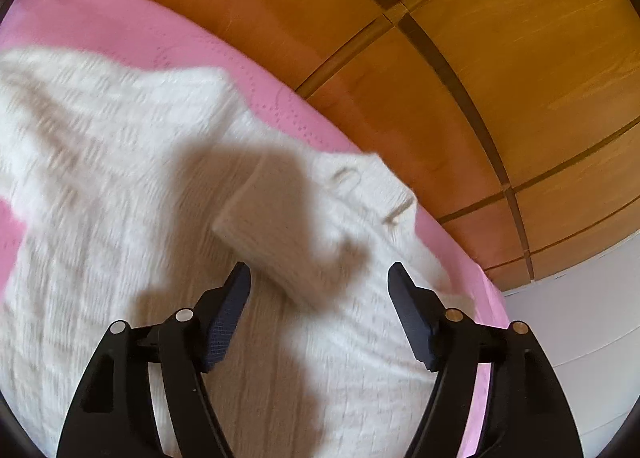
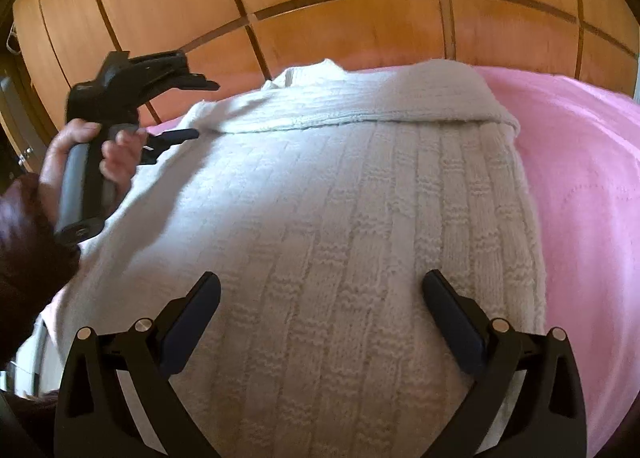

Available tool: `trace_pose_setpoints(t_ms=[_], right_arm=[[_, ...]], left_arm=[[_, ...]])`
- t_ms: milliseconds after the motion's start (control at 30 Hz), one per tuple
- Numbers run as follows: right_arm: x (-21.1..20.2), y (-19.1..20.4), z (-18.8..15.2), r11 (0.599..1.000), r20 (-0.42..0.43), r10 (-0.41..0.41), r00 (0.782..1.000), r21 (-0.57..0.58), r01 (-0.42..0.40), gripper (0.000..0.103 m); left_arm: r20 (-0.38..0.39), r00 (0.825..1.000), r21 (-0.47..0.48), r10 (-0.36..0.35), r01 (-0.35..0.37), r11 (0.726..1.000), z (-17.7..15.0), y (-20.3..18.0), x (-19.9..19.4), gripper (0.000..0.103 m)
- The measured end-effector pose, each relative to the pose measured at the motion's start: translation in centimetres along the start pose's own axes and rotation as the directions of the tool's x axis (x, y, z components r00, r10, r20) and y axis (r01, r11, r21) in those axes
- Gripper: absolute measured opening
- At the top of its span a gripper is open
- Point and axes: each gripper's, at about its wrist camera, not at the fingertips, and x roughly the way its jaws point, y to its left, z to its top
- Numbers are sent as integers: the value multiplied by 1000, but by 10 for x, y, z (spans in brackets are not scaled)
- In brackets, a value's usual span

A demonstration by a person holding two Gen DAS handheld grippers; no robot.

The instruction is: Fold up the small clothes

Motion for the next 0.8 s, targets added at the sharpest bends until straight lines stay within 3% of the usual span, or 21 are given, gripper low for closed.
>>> trace_pose_setpoints(t_ms=[33,133,167,333,433,500,533,600,667,800], right_arm=[[-4,-4,3,999,-10,21,1000,33,-21,101],[-17,-19,17,988,2,69,998,135,-69,101],[-20,-24,24,986,16,65,998,156,-67,101],[-21,-40,77,973,100,55,993,218,-76,101],[-4,-37,107,979,121,4,993,200,-28,101],[17,-35,122,983,96,5,995,182,-23,100],[32,-34,129,984,69,-43,997,173,31,100],[62,-36,135,980,8,-105,994,172,102,100],[90,-38,131,974,-73,-139,988,172,150,101],[108,-20,122,960,-44,-275,960,37,277,101]], left_arm=[[-3,1000,-11,13,-13,1000,4,0,4,69],[-41,998,-20,41,-42,999,16,8,15,12],[-36,998,-18,52,-52,998,17,10,13,7],[65,996,64,59,-64,996,5,10,-26,6],[77,994,87,77,-84,993,0,15,-36,6],[72,991,96,108,-115,989,2,19,-32,6],[62,989,94,137,-143,985,3,23,-28,7],[56,983,95,178,-182,979,4,29,-27,23],[108,971,89,214,-224,971,4,39,-36,41],[143,967,48,212,-220,974,6,69,-66,41]])
